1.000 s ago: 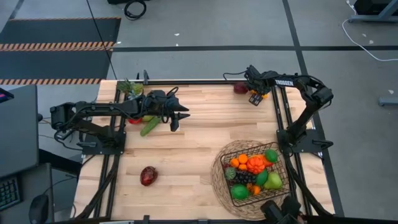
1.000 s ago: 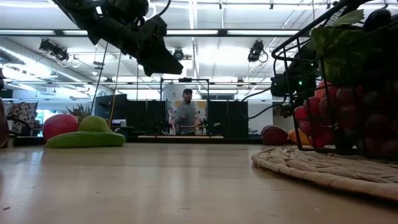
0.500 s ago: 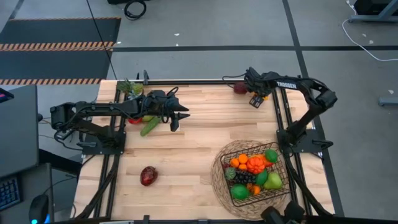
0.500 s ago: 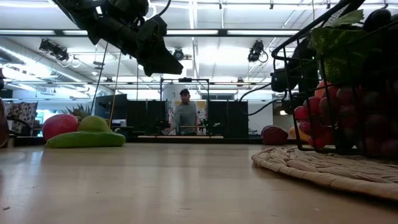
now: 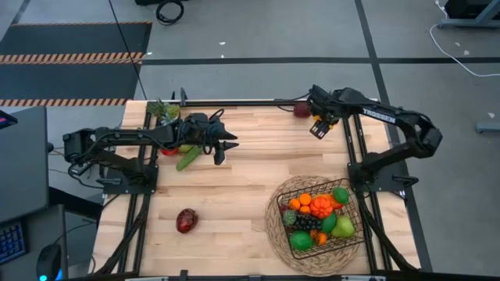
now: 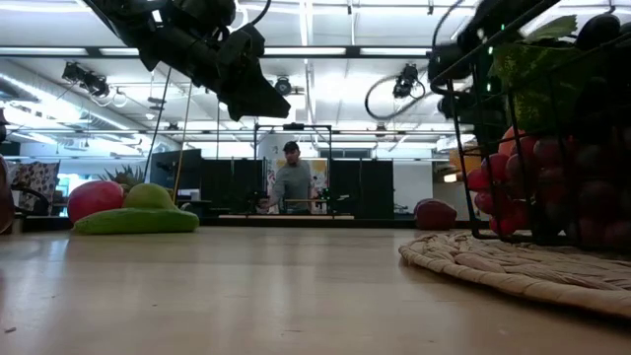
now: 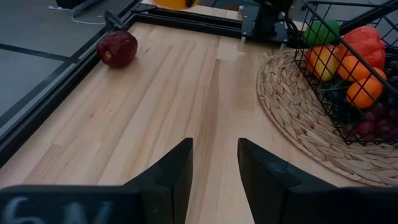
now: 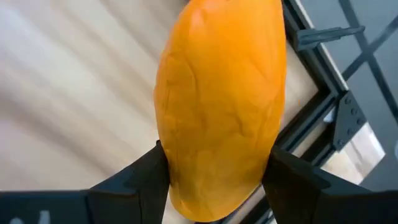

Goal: Build produce basket
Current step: Put the yellow mango into the black wire basket

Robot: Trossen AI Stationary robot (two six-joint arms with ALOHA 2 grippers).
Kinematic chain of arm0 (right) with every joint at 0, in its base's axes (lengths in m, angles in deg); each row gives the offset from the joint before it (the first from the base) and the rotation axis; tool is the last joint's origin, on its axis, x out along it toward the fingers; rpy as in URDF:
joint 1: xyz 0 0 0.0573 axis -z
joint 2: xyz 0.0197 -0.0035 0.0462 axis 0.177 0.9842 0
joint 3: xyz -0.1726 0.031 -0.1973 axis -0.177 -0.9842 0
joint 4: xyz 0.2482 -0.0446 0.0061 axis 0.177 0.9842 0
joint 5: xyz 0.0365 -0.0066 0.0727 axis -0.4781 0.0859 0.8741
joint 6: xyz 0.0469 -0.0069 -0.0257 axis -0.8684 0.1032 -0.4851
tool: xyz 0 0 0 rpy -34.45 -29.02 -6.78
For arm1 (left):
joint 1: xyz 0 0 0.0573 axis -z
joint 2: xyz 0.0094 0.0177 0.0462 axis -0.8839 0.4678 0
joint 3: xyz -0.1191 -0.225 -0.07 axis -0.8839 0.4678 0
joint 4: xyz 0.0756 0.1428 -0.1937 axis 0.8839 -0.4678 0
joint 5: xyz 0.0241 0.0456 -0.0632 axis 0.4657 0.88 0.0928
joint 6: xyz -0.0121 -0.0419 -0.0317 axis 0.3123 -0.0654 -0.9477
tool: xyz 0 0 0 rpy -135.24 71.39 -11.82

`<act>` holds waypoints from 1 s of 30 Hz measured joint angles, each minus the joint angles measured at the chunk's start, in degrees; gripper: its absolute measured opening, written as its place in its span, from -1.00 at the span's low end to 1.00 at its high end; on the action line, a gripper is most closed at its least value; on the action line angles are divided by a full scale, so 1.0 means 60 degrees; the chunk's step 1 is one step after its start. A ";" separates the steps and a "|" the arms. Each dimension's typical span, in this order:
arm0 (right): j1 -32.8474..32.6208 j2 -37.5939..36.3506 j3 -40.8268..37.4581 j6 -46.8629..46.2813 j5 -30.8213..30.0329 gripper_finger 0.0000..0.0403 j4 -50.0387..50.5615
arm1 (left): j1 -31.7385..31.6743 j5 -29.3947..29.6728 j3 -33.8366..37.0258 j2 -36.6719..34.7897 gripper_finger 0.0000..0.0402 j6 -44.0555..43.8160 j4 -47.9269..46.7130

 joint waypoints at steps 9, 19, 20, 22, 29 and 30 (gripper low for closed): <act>-0.3300 -0.0605 0.1866 -0.2493 0.0879 0.11 0.2820 | 0.0007 0.0000 0.0000 0.0001 -0.34 -0.0020 0.0003; -0.7649 -0.0311 0.2856 -0.6214 0.2543 0.11 0.3871 | 0.0948 -0.1978 0.0000 0.0001 -0.34 0.0612 0.0041; -0.8079 -0.0251 0.2874 -0.6607 0.2722 0.11 0.3948 | 0.1126 -0.2342 0.0000 0.0001 -0.34 0.0805 0.0062; -0.8891 -0.0128 0.2879 -0.7406 0.3102 0.11 0.3985 | 0.1516 -0.2890 0.0000 0.0001 -0.34 0.1176 0.0186; -1.1404 0.0451 0.2882 -1.0132 0.4066 0.11 0.3956 | 0.2838 -0.2999 0.0000 -0.0003 -0.34 0.2068 0.0673; -1.1681 0.0567 0.2882 -1.0468 0.4119 0.11 0.3953 | 0.2961 -0.2948 0.0001 -0.0003 -0.34 0.2056 0.0788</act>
